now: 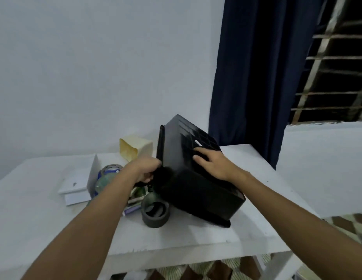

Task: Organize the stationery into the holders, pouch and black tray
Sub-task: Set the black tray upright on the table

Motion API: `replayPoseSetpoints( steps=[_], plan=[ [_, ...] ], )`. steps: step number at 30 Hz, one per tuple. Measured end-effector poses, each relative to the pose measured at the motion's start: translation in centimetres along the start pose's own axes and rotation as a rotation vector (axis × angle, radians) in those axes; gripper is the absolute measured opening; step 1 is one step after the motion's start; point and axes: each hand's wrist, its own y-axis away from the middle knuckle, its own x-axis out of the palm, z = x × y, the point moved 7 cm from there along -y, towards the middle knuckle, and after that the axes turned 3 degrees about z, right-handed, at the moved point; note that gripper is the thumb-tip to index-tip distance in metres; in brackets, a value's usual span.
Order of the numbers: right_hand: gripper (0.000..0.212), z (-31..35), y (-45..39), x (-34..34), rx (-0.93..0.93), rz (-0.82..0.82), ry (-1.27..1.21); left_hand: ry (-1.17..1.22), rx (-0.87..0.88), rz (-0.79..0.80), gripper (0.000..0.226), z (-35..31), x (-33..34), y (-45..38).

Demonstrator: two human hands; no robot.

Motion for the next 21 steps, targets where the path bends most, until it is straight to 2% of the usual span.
replayPoseSetpoints(
  steps=[2, 6, 9, 14, 18, 21],
  plan=[
    [0.043, -0.3, 0.2, -3.6, -0.031, -0.1, -0.057, 0.067, 0.075, 0.022, 0.003, -3.8, 1.4, 1.3],
    [0.04, -2.6, 1.7, -10.7, 0.035, -0.204, -0.192, 0.167, 0.162, 0.153, 0.009, -10.5, 6.8, 3.3],
    [0.042, -5.6, 3.4, -14.9, 0.088, -0.18, -0.264, 0.285, 0.208, 0.216, 0.013, -14.8, 12.1, 3.9],
    [0.027, -11.6, 6.0, -18.2, 0.253, -0.078, -0.351, 0.489, 0.264, 0.261, 0.026, -19.7, 20.0, 3.8],
    [0.05, -16.2, 7.0, -19.4, 0.322, -0.084, -0.466, 0.603, 0.277, 0.3, 0.03, -21.8, 25.3, 3.8],
    [0.054, -18.8, 7.2, -20.0, 0.346, -0.065, -0.508, 0.617, 0.258, 0.351, 0.038, -22.2, 27.3, 3.6]
  ],
)
